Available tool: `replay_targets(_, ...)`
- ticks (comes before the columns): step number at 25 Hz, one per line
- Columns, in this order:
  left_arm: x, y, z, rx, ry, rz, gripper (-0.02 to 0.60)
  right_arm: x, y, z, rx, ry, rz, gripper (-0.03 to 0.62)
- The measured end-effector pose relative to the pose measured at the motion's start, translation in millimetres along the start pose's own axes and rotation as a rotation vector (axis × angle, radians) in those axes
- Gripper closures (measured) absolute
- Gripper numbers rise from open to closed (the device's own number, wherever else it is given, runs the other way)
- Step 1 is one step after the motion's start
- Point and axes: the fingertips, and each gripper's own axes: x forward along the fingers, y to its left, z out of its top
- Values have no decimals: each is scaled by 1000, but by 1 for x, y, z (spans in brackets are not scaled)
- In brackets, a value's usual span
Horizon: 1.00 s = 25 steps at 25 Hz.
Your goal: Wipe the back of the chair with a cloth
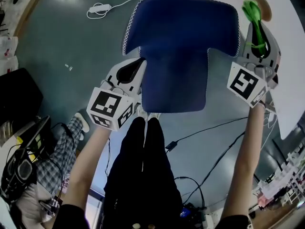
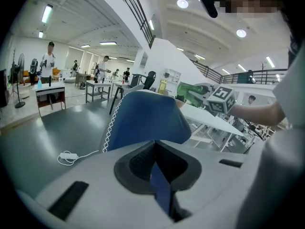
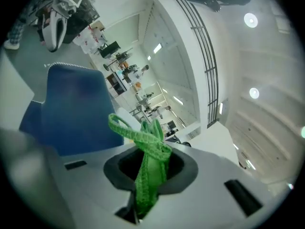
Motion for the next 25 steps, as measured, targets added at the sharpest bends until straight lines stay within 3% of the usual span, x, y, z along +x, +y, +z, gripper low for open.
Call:
replay_targets(5, -7, -7, -2, -14, -4, -4, 578, 23, -4, -36, 20, 85, -9, 539)
replay_targets(11, -9, -1, -12, -22, 15, 14, 578, 32, 74, -35, -33, 74, 132, 539)
replay_targets(17, -7, 8, -33, -33, 41, 24, 578, 32, 85, -28, -29, 70, 55, 539)
replay_targets(25, 4, 0, -39, -37, 58, 3, 578, 27, 94, -34, -60, 58, 45, 539)
